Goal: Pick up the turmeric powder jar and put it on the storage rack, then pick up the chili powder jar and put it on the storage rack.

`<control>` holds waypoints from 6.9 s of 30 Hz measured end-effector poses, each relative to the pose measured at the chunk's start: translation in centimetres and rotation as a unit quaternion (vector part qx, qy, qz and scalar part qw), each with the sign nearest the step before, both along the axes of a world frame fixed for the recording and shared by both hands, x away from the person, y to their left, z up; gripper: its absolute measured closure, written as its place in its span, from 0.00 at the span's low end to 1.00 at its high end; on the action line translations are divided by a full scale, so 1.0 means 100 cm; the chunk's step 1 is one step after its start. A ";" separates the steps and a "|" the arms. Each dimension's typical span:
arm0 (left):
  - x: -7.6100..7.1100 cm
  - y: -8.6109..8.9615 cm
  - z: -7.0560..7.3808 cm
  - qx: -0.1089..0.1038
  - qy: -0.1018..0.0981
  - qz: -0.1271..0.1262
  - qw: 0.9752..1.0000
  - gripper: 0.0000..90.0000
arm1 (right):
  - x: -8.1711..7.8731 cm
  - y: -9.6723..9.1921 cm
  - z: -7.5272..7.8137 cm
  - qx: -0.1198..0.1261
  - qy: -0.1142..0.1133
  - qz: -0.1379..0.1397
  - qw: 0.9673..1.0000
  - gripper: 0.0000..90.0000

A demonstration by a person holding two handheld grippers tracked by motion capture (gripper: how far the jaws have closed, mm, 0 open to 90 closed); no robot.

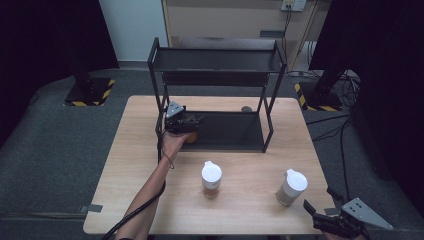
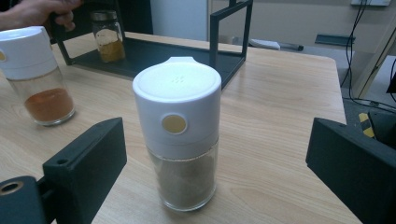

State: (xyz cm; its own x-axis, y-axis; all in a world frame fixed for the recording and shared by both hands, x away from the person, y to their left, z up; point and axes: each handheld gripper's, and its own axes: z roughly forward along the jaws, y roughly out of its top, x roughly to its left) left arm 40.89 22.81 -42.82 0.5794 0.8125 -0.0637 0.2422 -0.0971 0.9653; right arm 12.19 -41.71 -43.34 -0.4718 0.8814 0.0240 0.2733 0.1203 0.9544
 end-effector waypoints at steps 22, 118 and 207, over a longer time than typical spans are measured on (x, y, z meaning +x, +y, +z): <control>-0.033 0.044 0.057 -0.040 -0.032 -0.061 0.997 0.04 | 0.000 0.001 0.001 -0.003 0.000 0.000 1.000 0.06; -0.220 0.179 -0.049 -0.055 0.014 -0.072 0.996 0.05 | 0.000 0.005 0.002 -0.013 0.000 0.001 1.000 0.06; -0.215 0.177 -0.049 -0.053 0.025 -0.095 0.994 0.04 | 0.099 0.105 0.086 0.016 -0.007 0.193 0.981 0.06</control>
